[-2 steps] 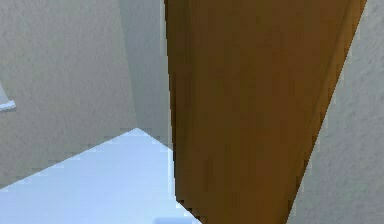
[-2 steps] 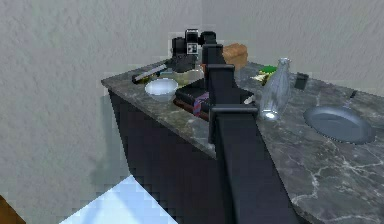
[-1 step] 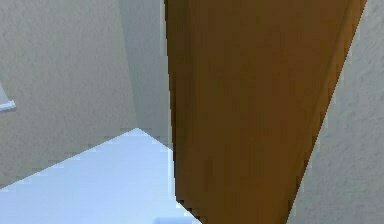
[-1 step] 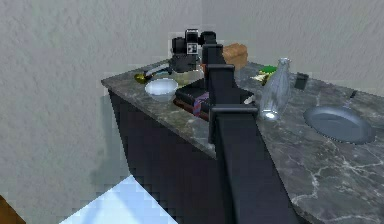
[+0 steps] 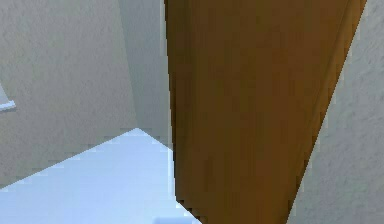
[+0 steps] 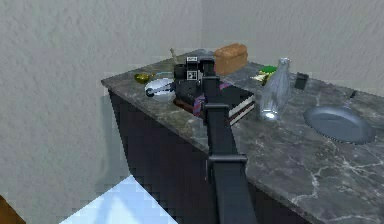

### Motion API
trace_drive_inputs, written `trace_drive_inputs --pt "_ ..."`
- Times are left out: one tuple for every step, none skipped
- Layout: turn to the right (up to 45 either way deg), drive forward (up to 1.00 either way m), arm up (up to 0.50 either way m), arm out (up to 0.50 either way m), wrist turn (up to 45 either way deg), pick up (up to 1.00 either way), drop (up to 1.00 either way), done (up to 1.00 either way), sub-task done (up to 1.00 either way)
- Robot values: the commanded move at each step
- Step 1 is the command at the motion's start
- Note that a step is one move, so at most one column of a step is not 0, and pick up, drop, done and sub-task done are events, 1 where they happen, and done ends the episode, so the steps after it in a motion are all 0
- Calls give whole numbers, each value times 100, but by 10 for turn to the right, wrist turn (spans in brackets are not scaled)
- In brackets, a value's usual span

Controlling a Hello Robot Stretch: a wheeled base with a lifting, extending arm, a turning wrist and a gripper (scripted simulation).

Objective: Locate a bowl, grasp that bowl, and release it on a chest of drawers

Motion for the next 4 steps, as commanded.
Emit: trace_drive_inputs --pt "0 0 0 0 0 100 0 0 0" --pt "0 0 8 0 0 0 0 0 0" --pt "0 0 0 0 -450 0 0 0 0" --pt "0 0 0 0 -450 0 0 0 0"
